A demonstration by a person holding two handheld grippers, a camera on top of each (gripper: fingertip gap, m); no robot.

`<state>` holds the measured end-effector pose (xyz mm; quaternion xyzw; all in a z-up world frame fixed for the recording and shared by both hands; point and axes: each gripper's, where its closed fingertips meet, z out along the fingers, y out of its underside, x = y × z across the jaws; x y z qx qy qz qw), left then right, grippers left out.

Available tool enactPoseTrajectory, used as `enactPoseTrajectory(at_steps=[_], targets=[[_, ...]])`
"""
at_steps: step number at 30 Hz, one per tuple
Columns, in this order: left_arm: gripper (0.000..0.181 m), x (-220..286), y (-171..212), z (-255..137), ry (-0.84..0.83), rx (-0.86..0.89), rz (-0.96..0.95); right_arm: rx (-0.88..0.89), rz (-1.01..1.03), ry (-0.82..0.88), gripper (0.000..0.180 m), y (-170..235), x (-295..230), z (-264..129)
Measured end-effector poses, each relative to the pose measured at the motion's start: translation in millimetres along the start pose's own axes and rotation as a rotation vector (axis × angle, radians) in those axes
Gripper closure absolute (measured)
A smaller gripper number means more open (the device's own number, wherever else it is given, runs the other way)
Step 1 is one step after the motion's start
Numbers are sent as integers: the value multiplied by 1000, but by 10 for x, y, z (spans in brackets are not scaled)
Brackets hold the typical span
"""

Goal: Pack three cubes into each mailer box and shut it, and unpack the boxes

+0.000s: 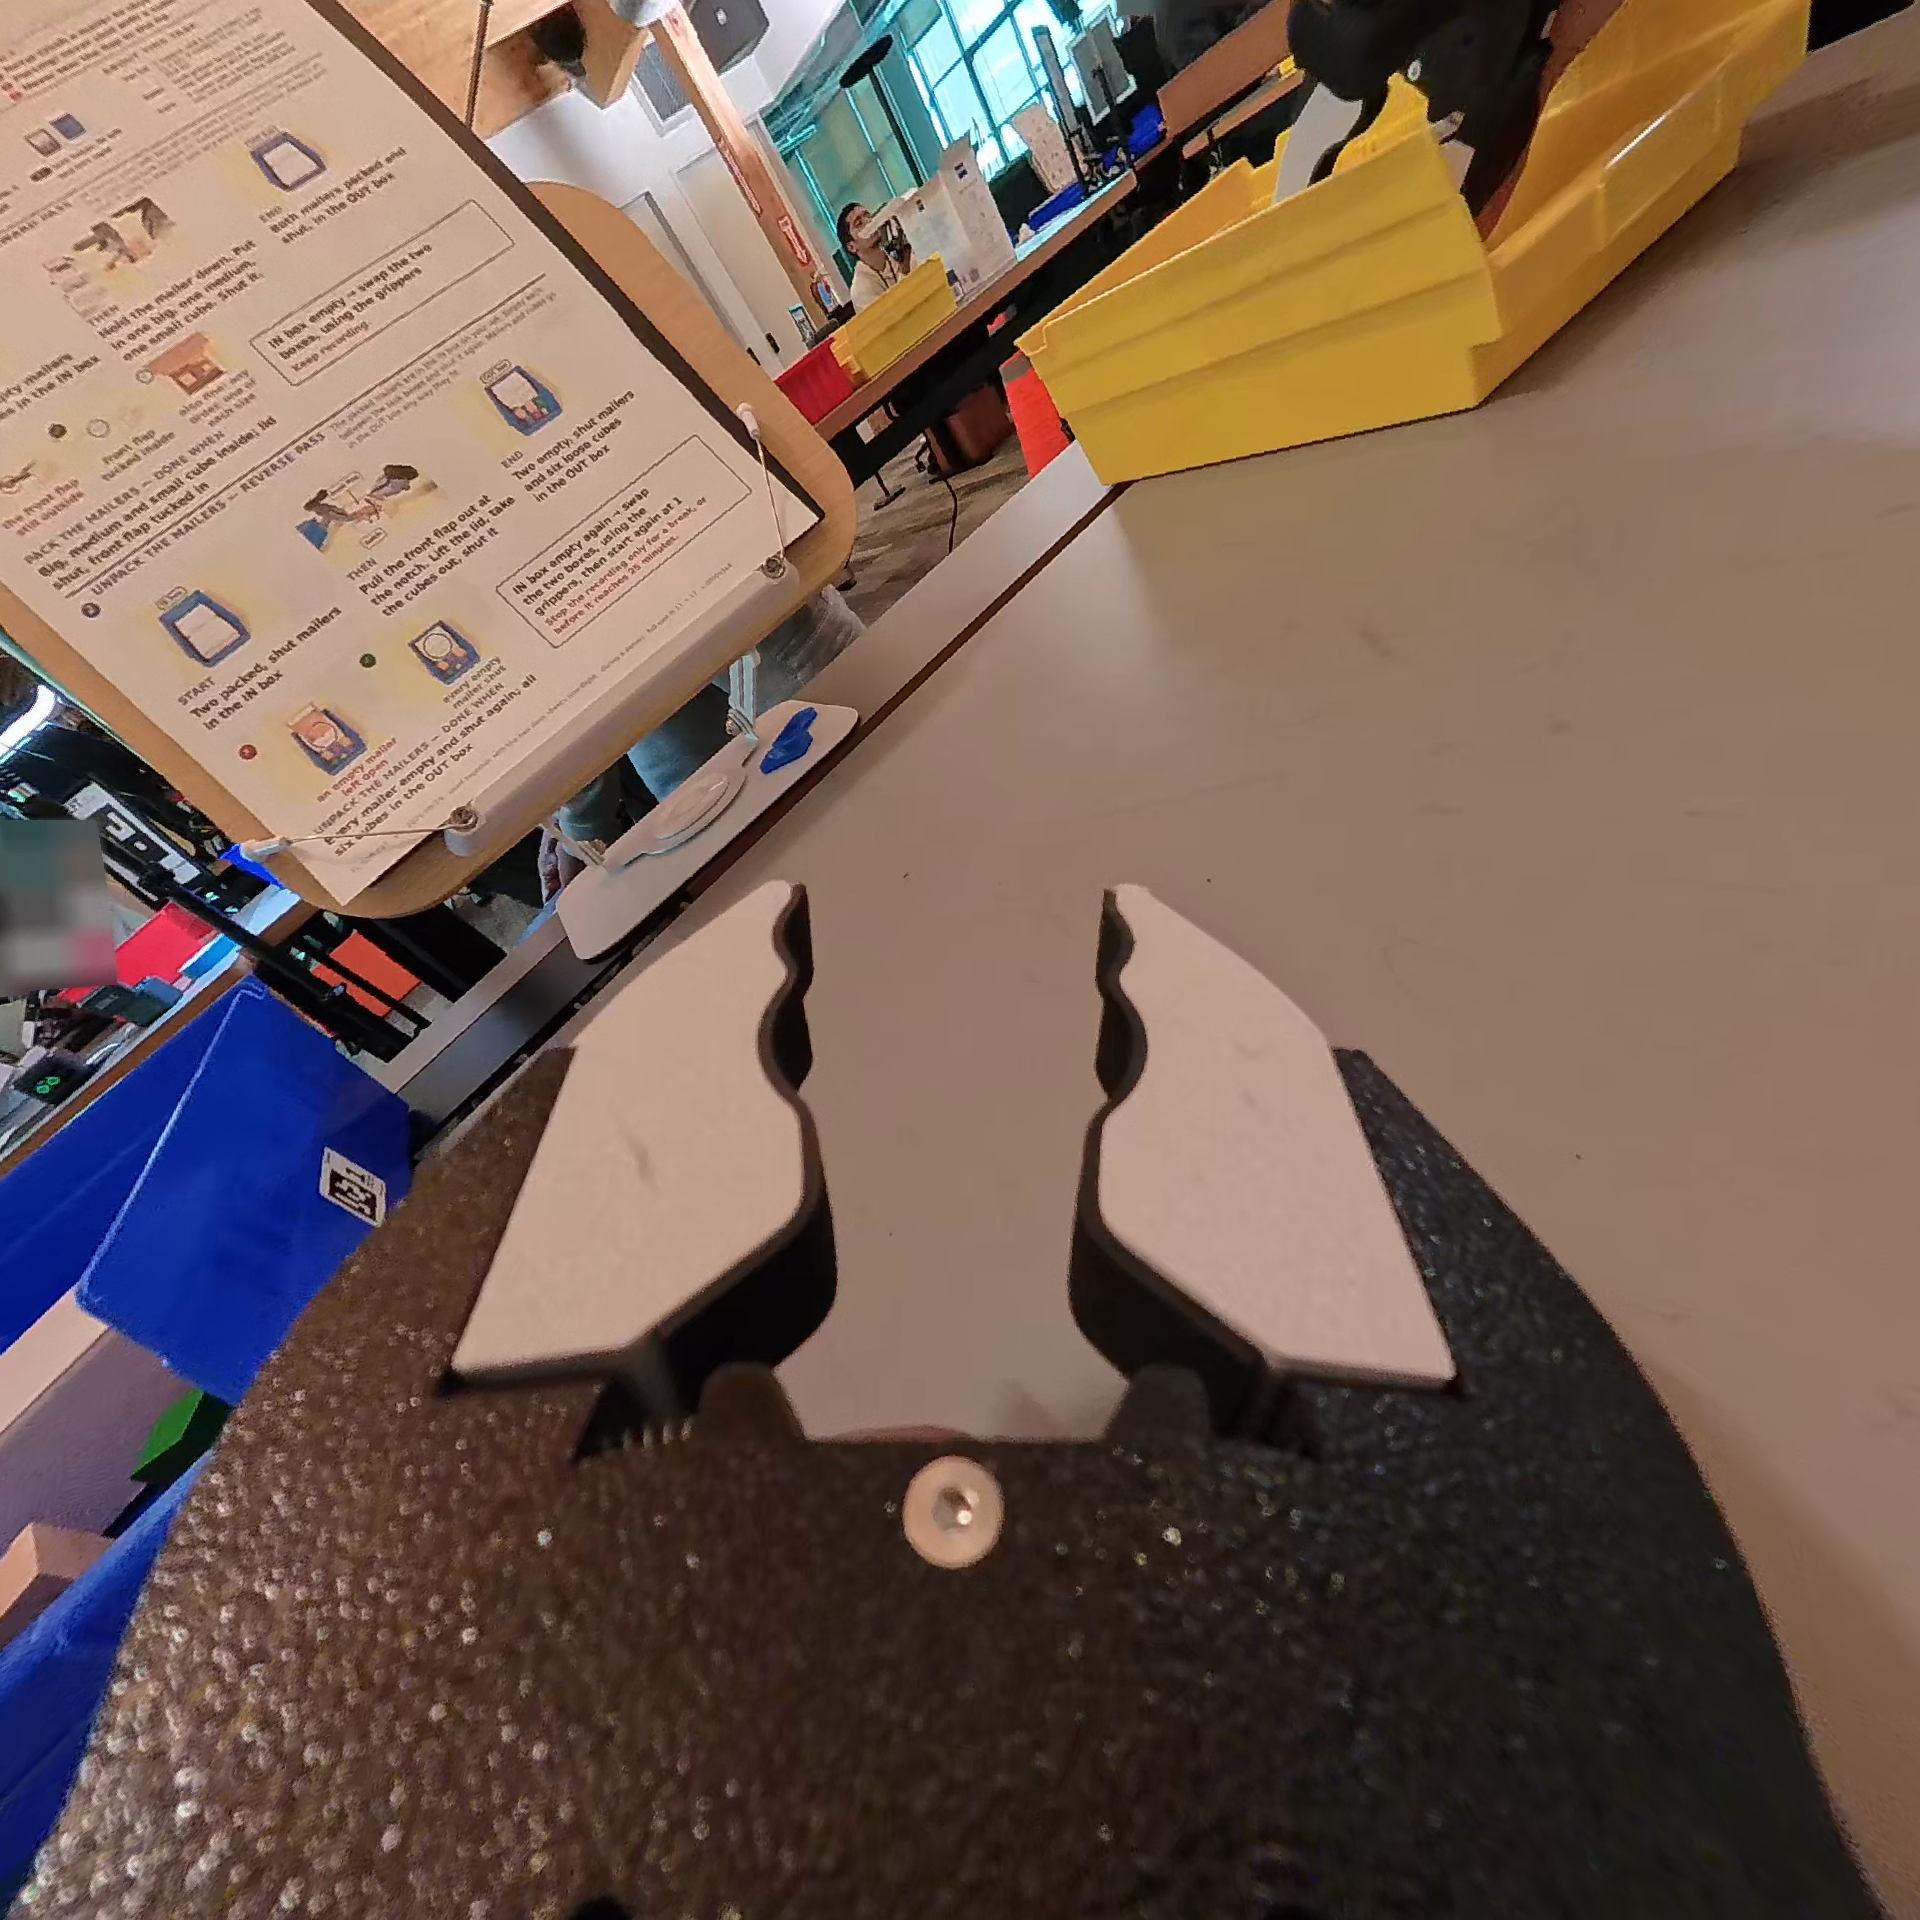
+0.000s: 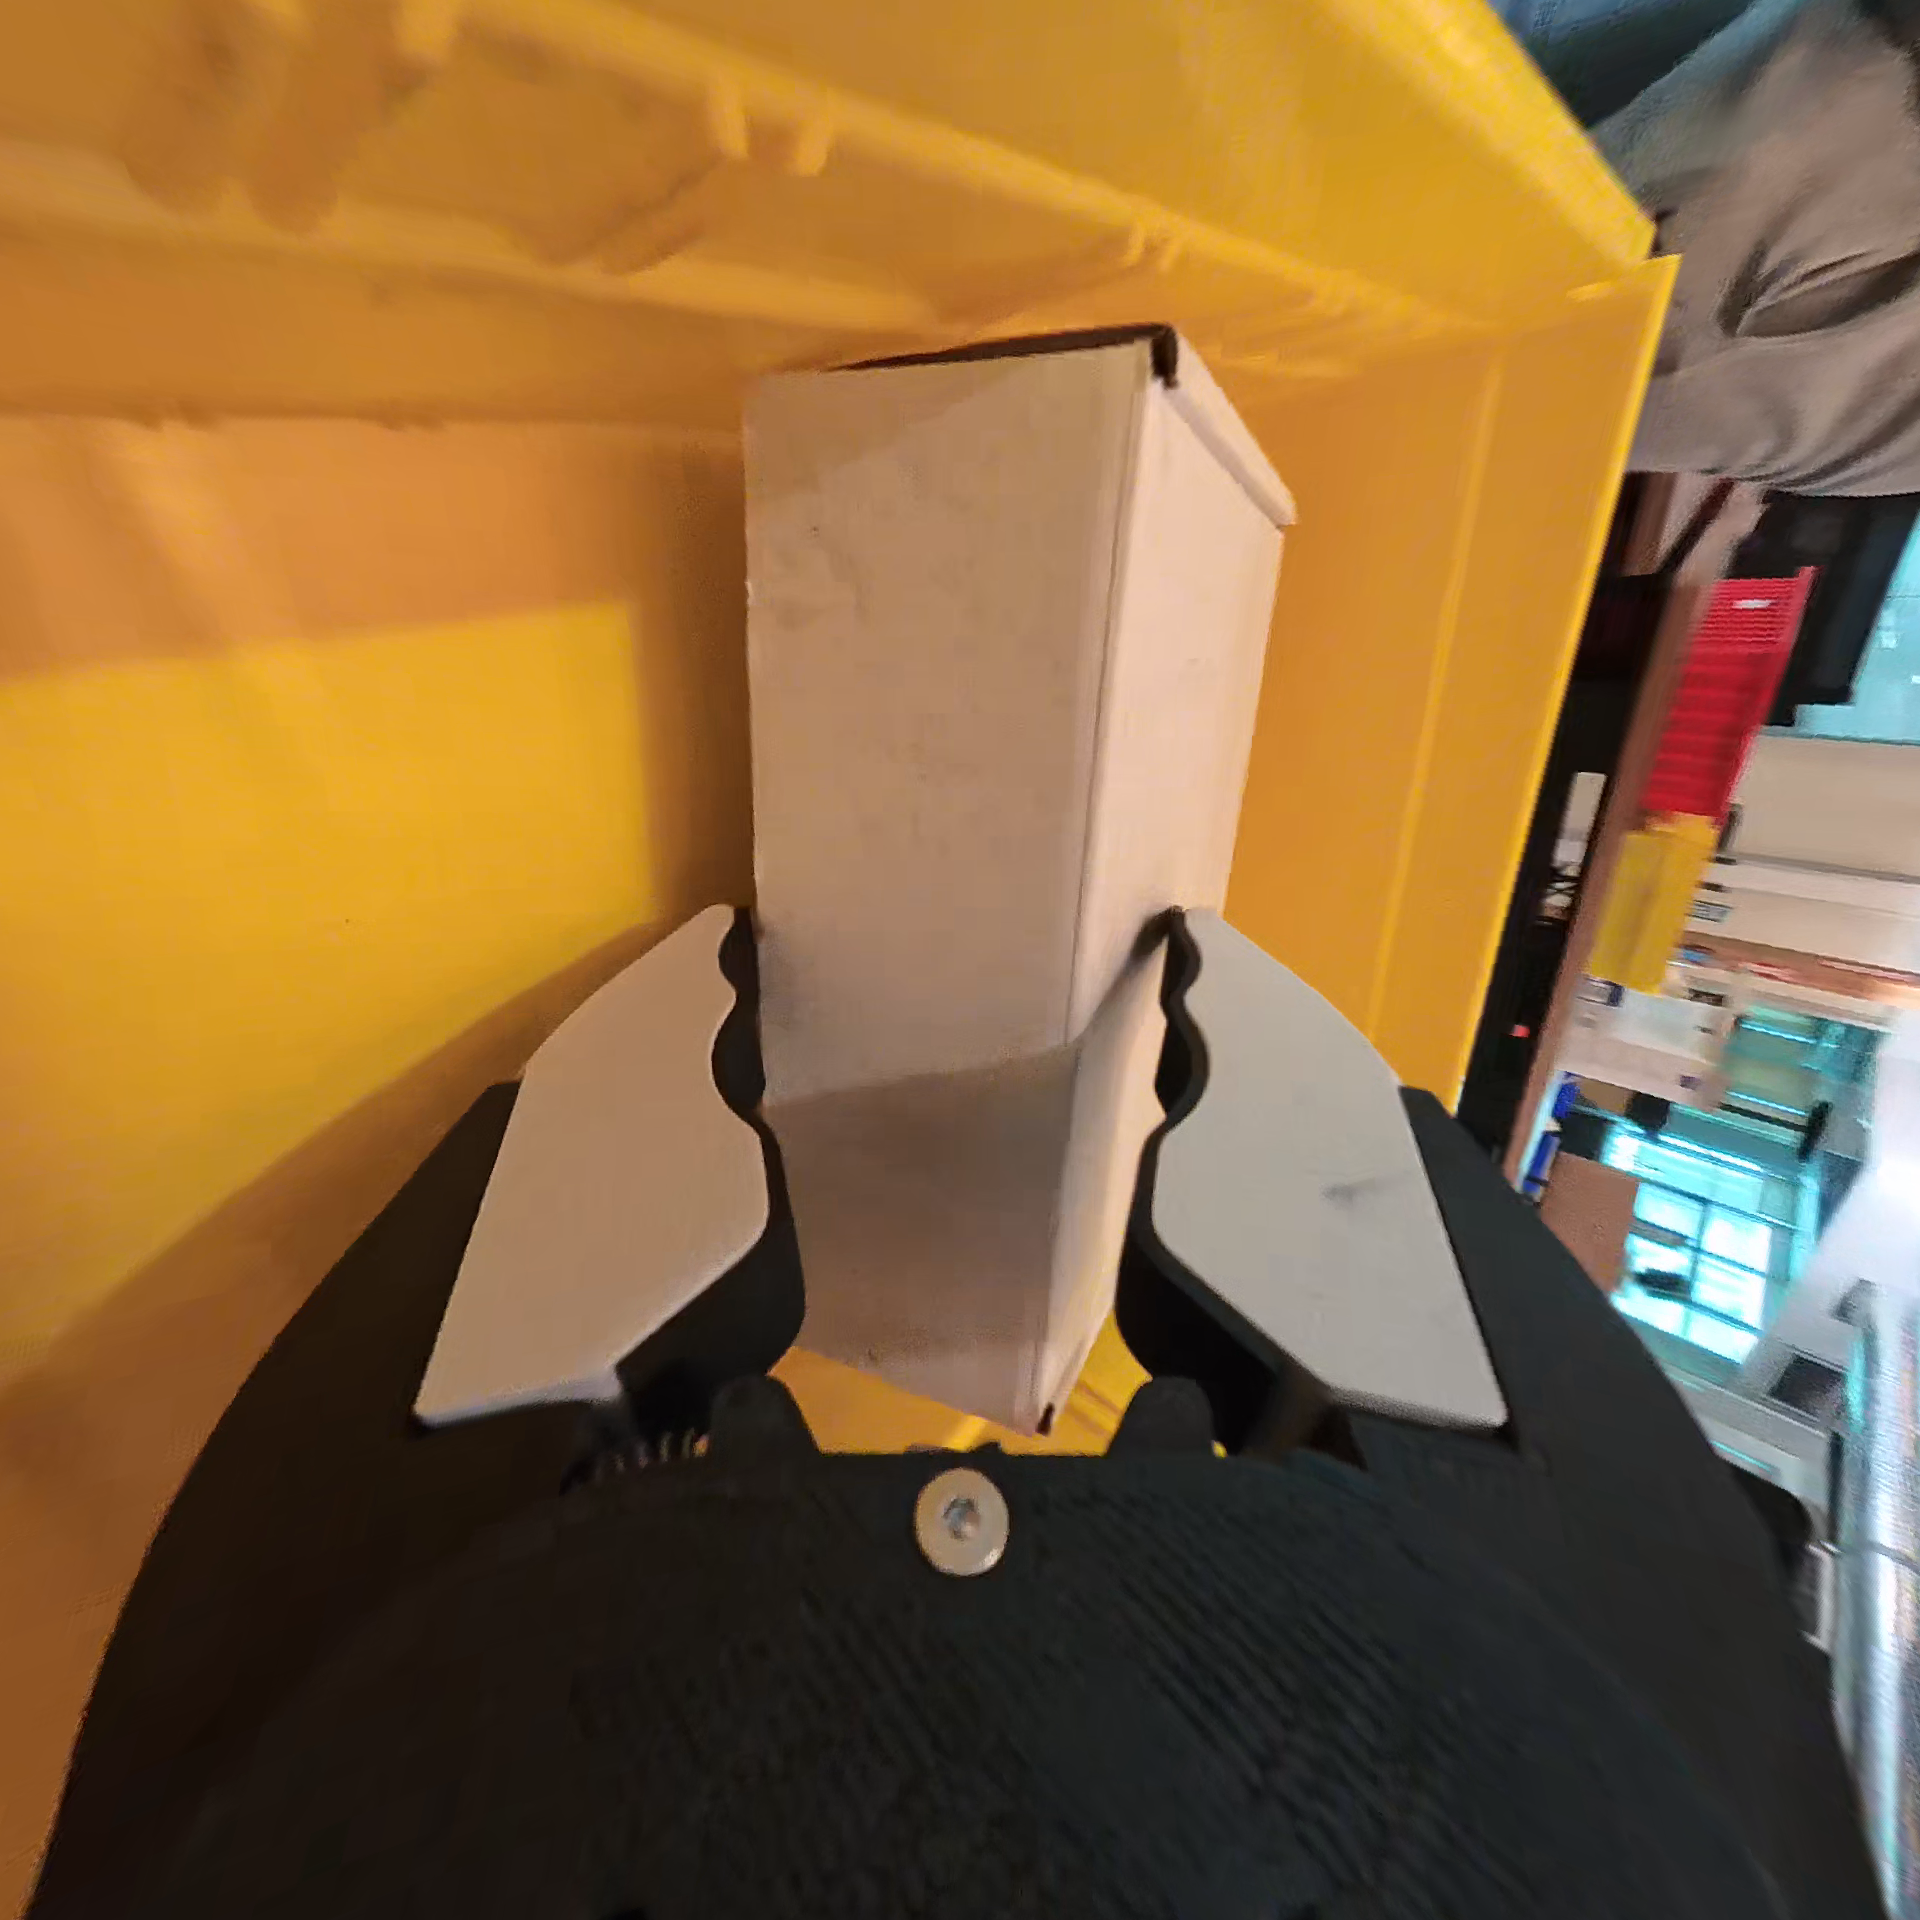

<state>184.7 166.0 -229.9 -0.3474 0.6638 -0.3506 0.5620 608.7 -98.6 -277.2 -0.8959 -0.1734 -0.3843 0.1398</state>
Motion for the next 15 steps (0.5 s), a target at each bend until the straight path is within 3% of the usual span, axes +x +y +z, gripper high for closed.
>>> enactPoseTrajectory(at_steps=[9, 15], targets=[[128, 32, 14, 7, 12, -10, 6, -56, 45, -183, 101, 117, -56, -38], [129, 41, 13, 12, 15, -8, -6, -138, 86, 77, 115, 234, 266, 37]])
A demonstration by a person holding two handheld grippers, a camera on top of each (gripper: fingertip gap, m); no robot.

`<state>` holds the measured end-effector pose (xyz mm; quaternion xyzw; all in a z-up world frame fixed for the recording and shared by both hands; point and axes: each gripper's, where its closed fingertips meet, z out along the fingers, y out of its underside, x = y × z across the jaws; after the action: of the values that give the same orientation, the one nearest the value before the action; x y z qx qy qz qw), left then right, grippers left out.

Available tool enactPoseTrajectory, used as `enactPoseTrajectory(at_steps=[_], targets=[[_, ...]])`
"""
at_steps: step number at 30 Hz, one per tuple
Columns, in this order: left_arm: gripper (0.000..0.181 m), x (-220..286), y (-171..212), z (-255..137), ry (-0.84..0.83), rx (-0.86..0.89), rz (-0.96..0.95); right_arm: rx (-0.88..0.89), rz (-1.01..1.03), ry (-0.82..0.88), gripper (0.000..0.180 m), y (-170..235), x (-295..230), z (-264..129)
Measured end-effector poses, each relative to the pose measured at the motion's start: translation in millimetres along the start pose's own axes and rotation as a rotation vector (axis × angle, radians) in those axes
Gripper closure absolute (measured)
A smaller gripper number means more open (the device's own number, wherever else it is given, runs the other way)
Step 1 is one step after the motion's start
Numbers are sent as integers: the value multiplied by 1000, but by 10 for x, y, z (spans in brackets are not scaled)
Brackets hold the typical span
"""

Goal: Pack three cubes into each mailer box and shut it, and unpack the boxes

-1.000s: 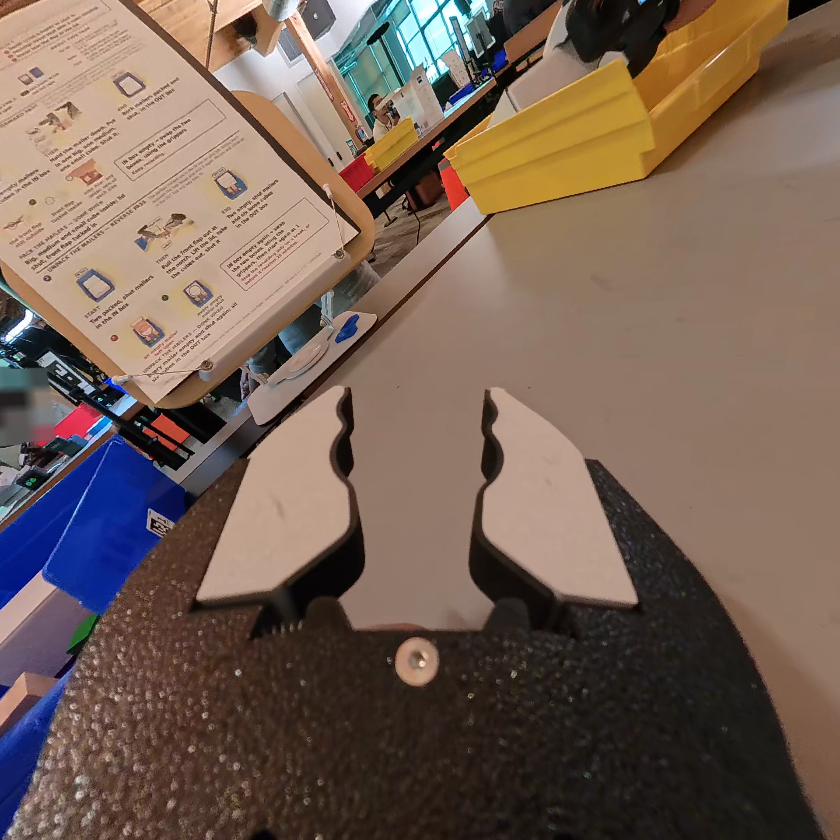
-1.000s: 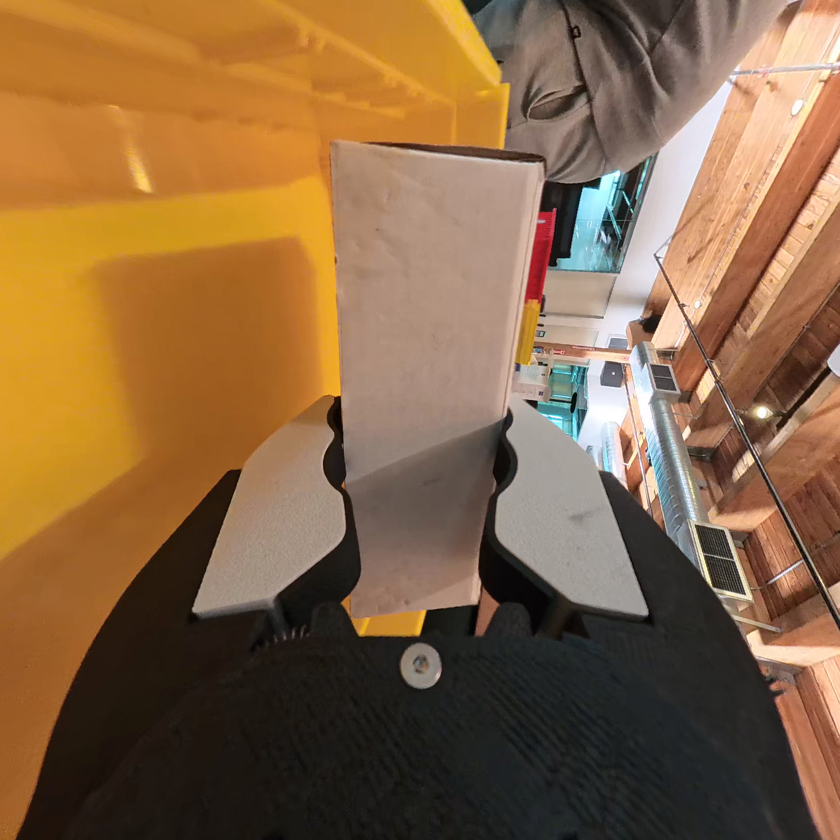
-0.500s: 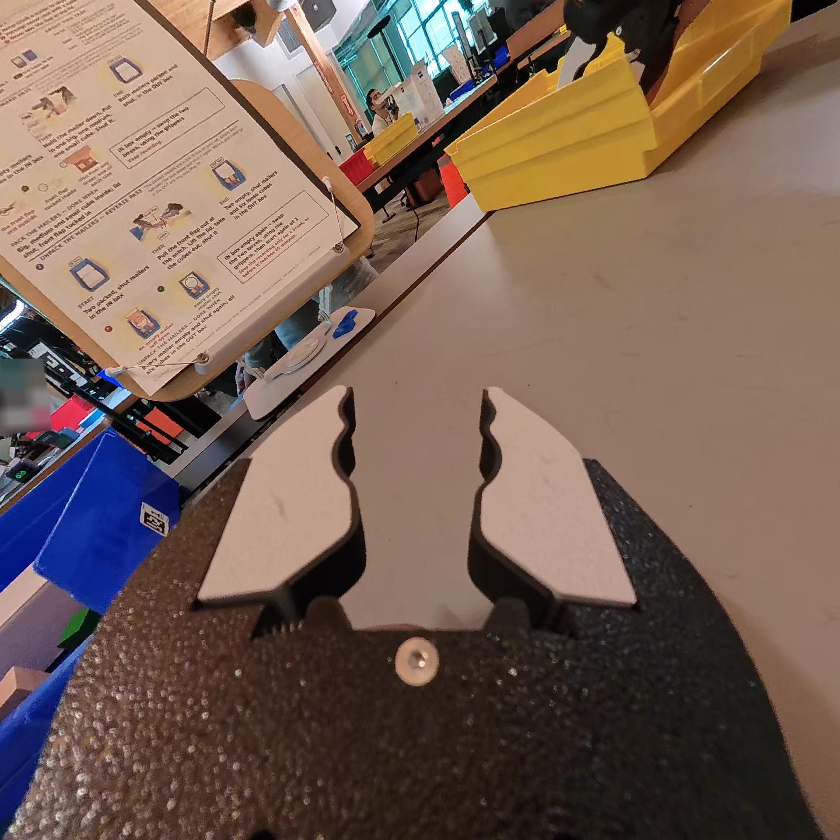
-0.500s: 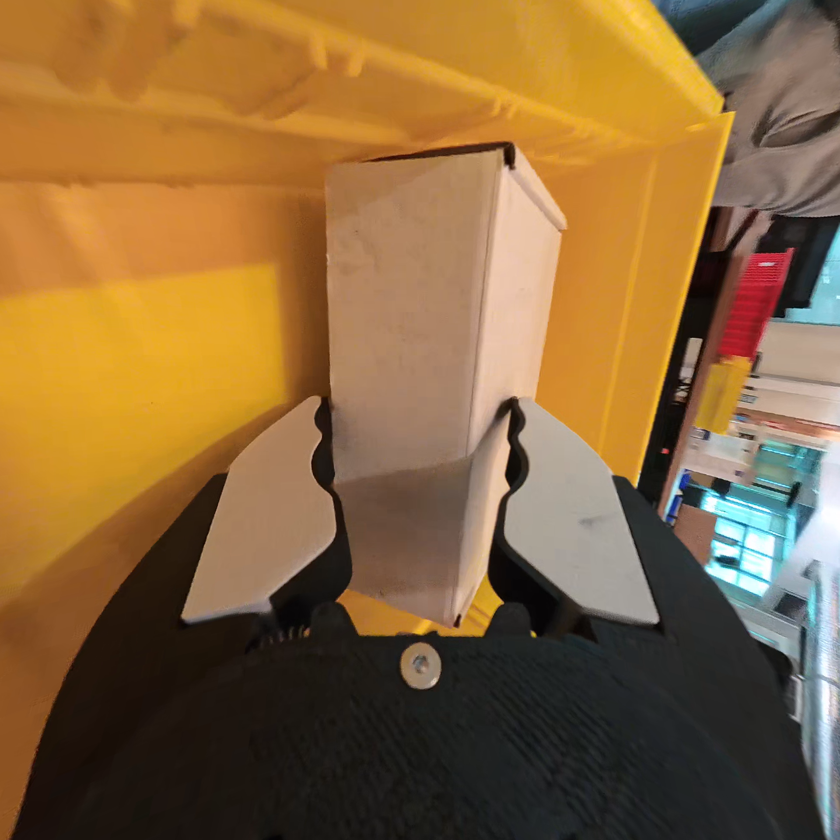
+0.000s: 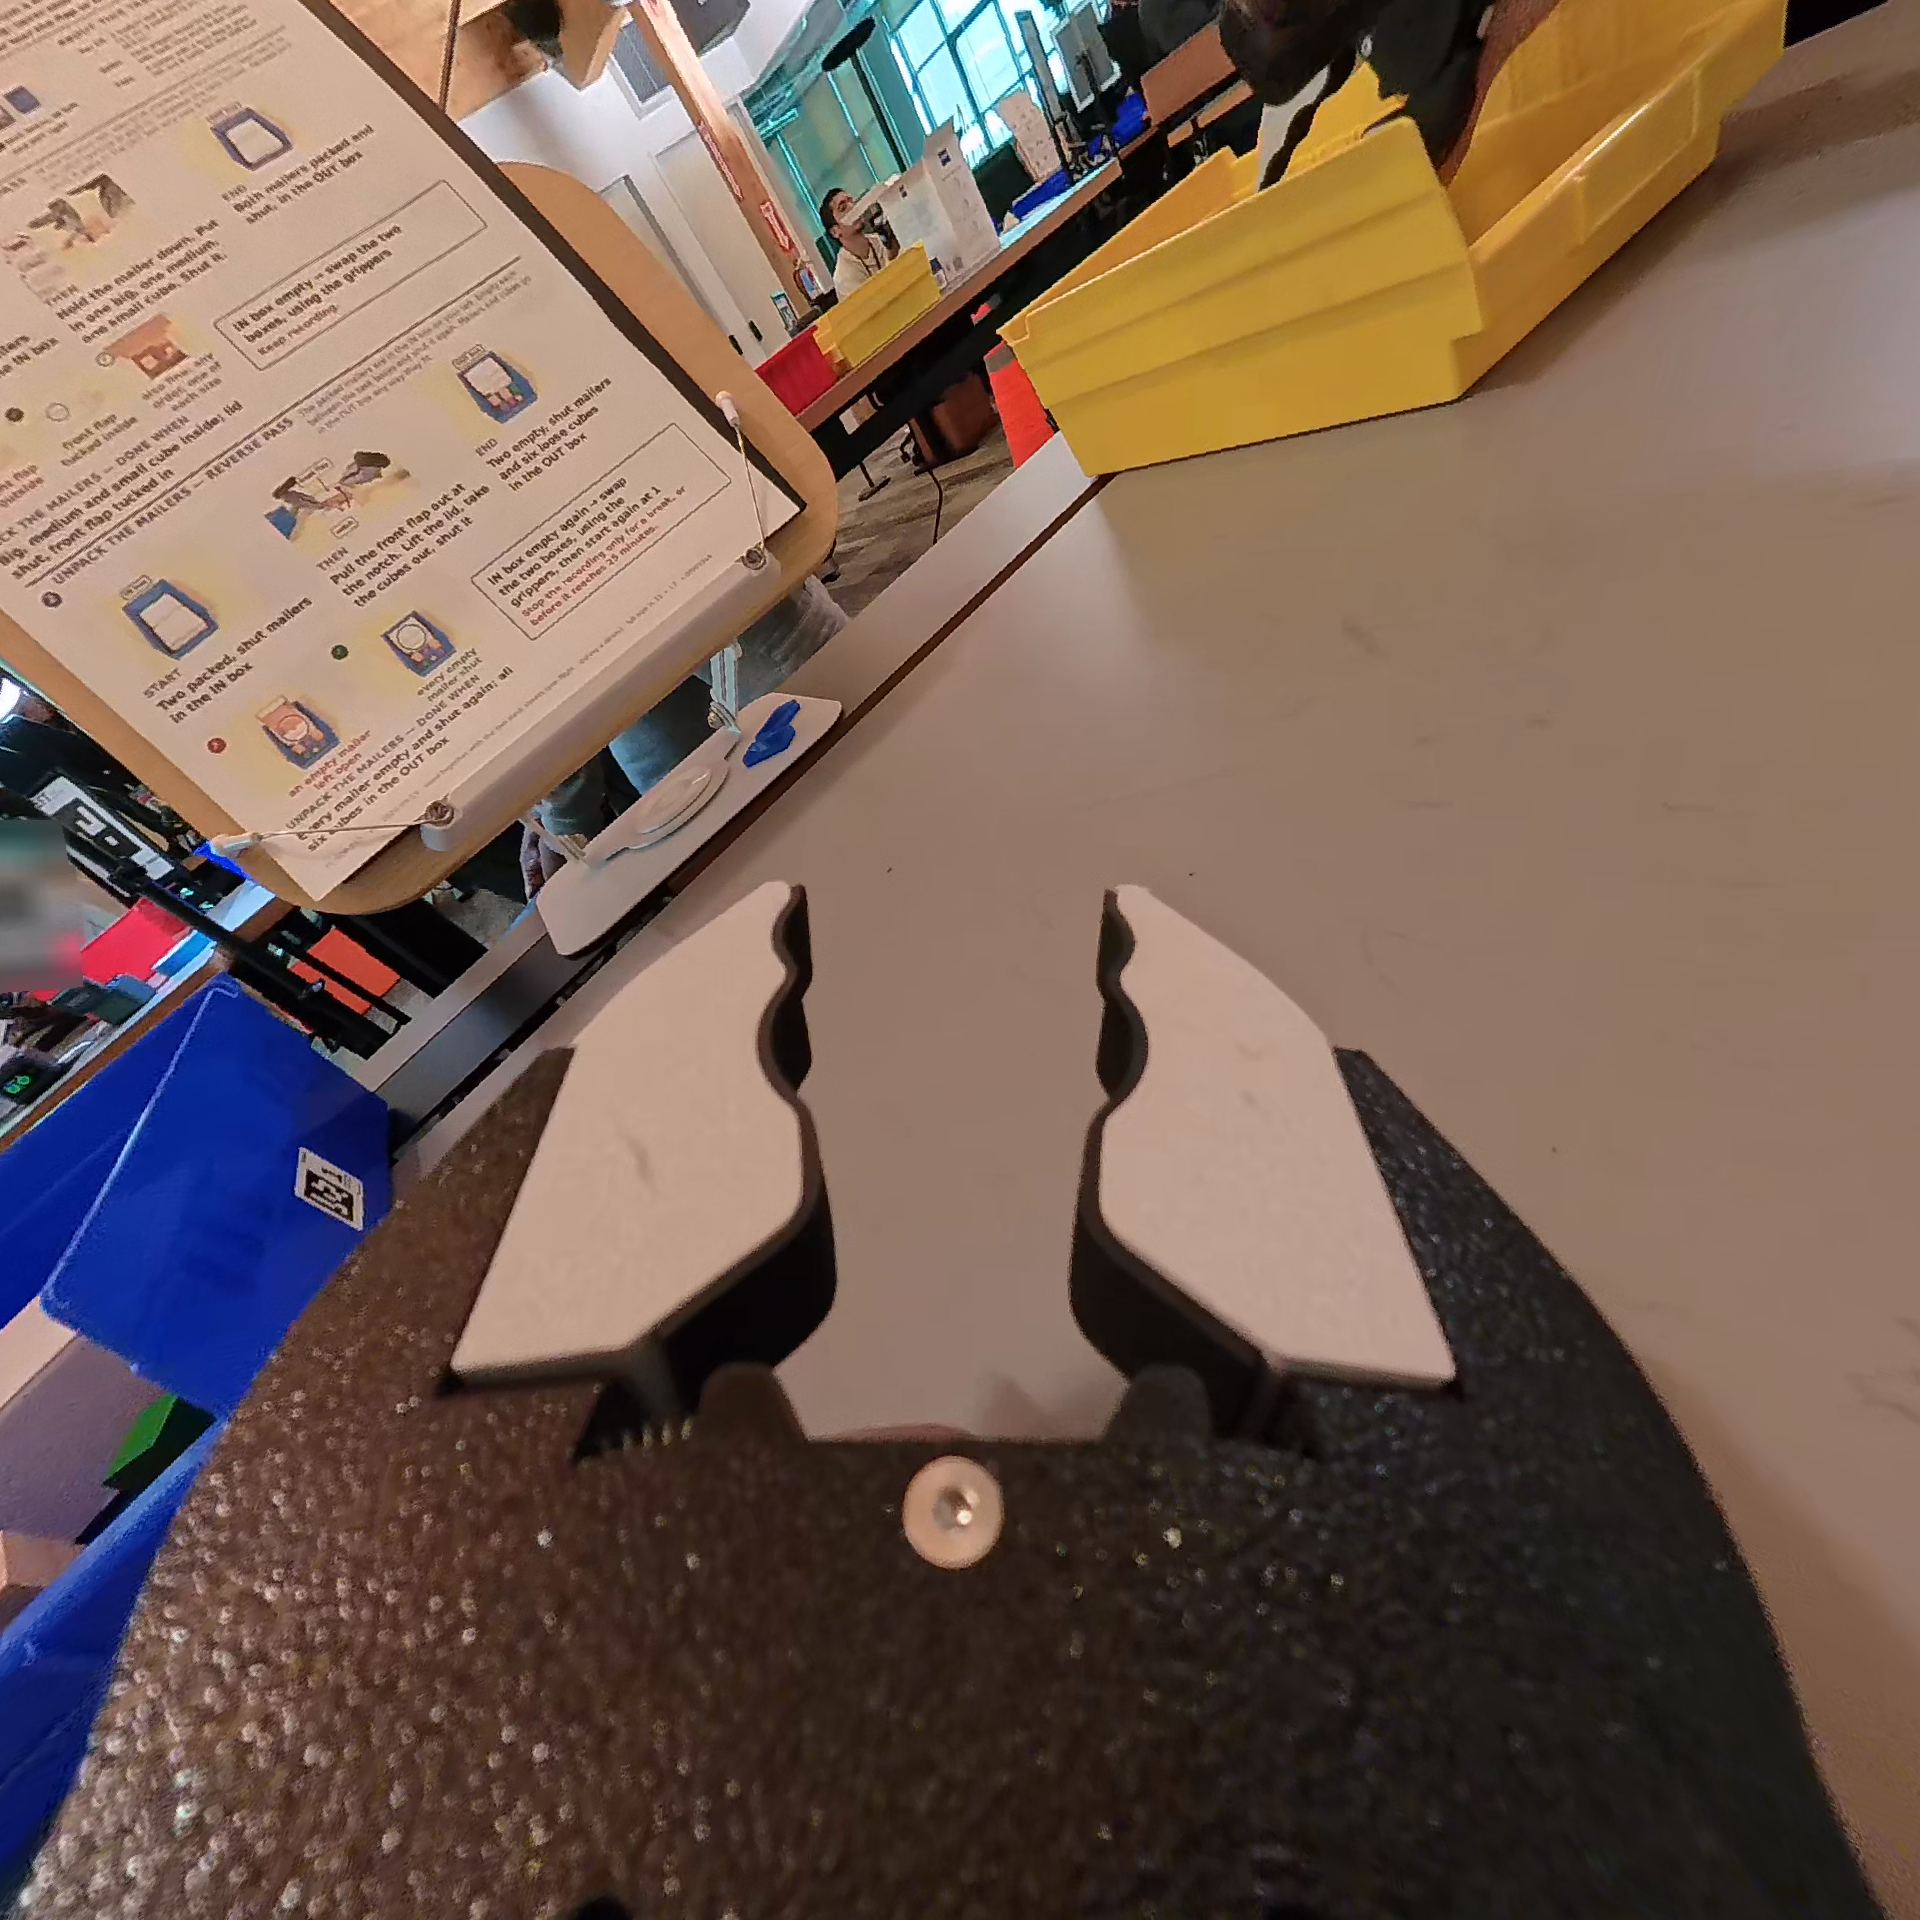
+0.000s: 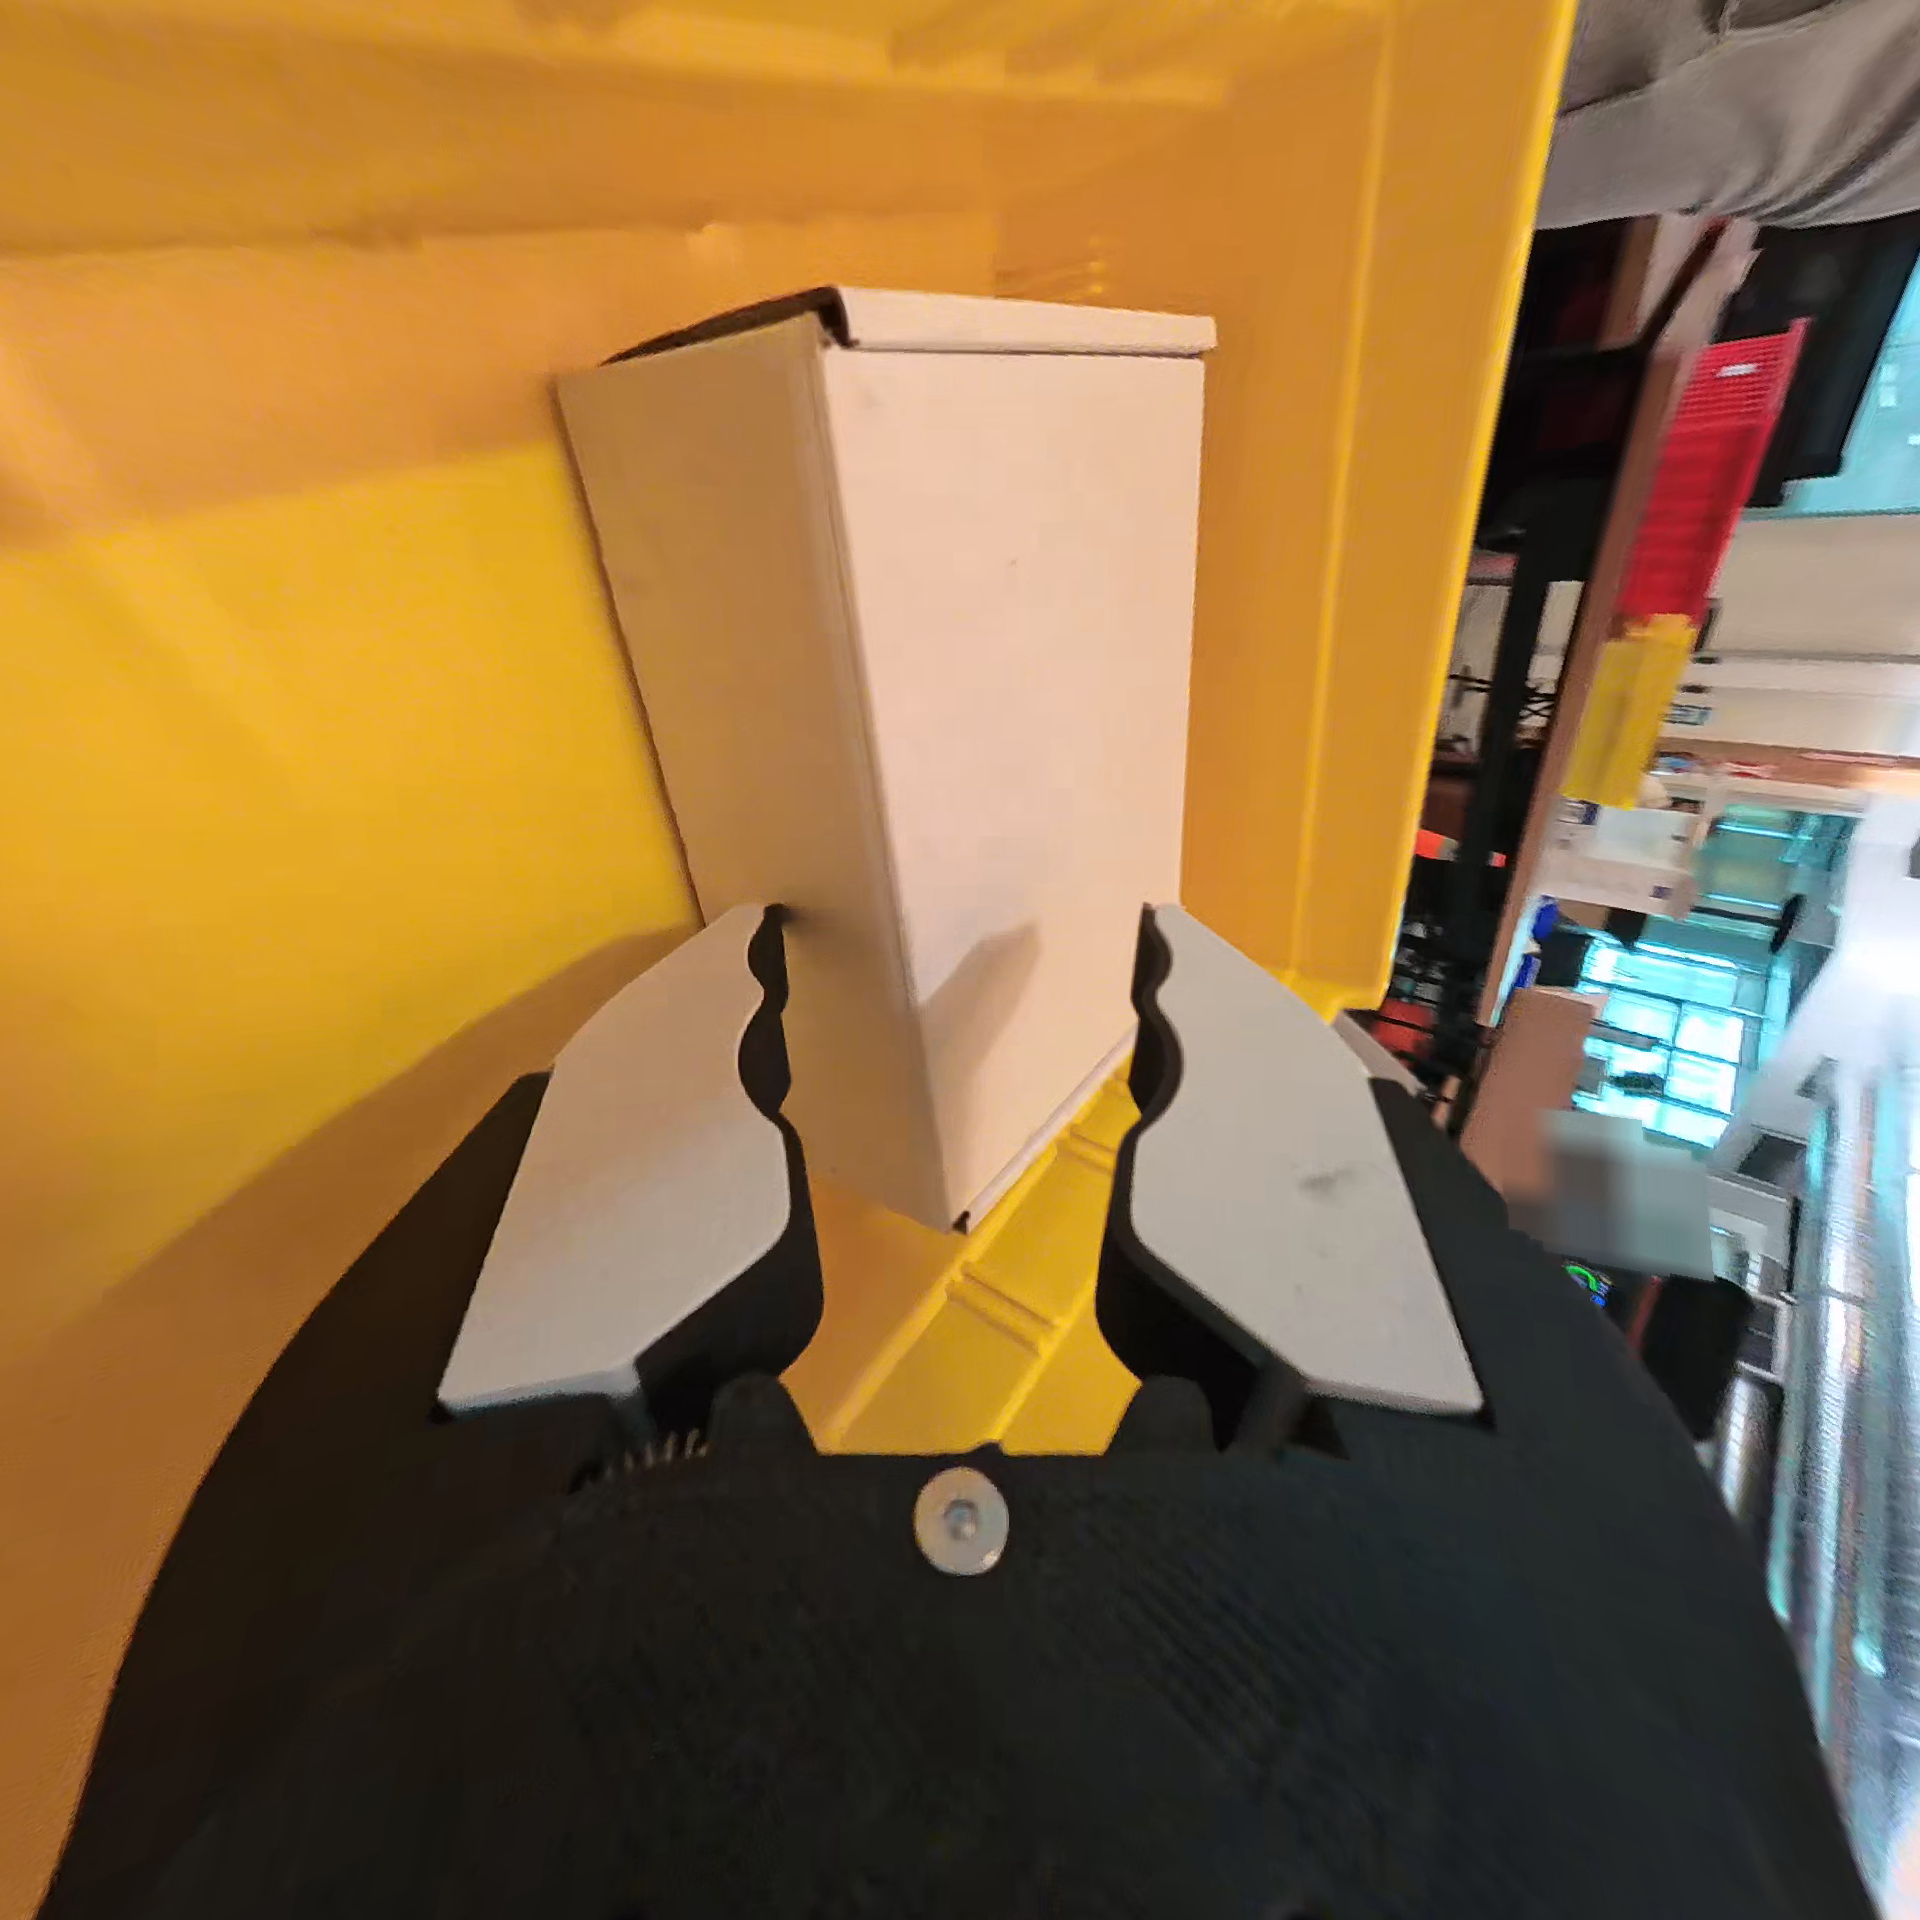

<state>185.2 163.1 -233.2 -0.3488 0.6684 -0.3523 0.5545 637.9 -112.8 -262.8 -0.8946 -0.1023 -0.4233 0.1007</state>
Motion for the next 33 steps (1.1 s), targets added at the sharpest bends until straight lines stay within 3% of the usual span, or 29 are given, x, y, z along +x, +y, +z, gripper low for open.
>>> enactPoseTrajectory(at_steps=[5, 9, 14, 18, 25, 29, 33], targets=[[129, -51, -34, -35, -2, 20, -71, -59, 59, 80, 114, 49, 29, -68], [128, -267, -28, -120, -40, 0, -116, -18, 204, 130, 112, -47, 31, -455], [123, -1075, 224, -256, -160, -177, -127, 165, 359, 148, 107, -348, -202, -1246], [101, -1945, 542, -295, -170, -415, -179, 351, 392, 87, 107, -707, -669, -1860], [96, -3372, 1338, -245, -287, -809, -713, 510, 408, -28, 109, -1134, -1373, -2450], [98, -3621, 1717, -154, -280, -971, -882, 578, 438, -61, 111, -1305, -1513, -2567], [111, -3761, 1928, -33, -318, -1039, -937, 572, 424, -59, 111, -1349, -1546, -2532]])
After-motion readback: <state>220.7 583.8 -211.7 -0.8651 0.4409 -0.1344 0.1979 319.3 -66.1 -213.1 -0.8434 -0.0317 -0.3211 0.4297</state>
